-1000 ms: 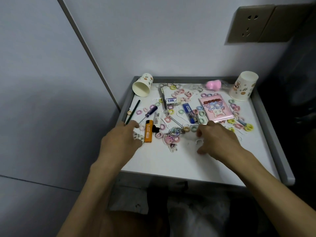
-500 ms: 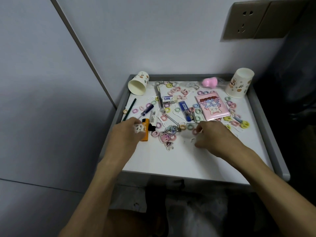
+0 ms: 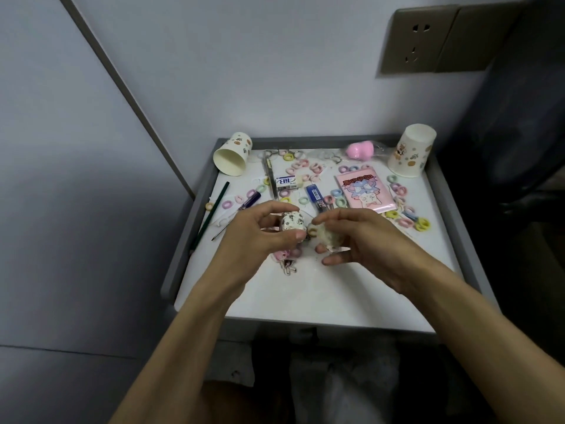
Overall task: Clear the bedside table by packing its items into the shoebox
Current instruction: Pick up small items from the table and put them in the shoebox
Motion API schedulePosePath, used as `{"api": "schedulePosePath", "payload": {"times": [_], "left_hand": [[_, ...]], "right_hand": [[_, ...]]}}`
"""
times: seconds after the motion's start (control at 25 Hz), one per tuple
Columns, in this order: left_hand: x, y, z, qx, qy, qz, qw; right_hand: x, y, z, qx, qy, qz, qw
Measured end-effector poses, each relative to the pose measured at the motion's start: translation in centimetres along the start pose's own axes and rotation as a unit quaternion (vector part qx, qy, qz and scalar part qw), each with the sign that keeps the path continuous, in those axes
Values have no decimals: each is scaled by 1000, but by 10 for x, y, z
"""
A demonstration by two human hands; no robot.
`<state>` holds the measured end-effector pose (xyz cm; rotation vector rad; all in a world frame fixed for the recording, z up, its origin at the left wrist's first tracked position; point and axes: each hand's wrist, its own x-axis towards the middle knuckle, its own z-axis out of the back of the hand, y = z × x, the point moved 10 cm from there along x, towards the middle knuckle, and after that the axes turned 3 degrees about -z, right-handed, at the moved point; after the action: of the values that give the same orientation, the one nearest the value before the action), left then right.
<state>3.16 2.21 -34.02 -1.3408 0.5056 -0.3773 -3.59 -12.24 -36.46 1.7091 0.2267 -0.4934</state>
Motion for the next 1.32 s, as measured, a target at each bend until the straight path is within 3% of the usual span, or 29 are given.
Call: {"api": "schedulePosePath", "payload": {"times": [0.28,0.64,0.8,1.08,1.32], "left_hand": [[-15,-34,-47,17,55,-35,998],[-57,-155,-153,71,93,-157,981],[-78,-199,-210,96,129,-207,965],[-90,-223,-254,64,184,-215,957],[-86,-231,-260,112,172,-221,953]], "right_hand": [[-43,15,14,3,-10,35,999],[-167,73,84,112,-7,92,989],[-221,90,123,106,-15,109,988],[-252,85,156,195,-19,93,976],[-259,92,171,156,-41,88,983]]}}
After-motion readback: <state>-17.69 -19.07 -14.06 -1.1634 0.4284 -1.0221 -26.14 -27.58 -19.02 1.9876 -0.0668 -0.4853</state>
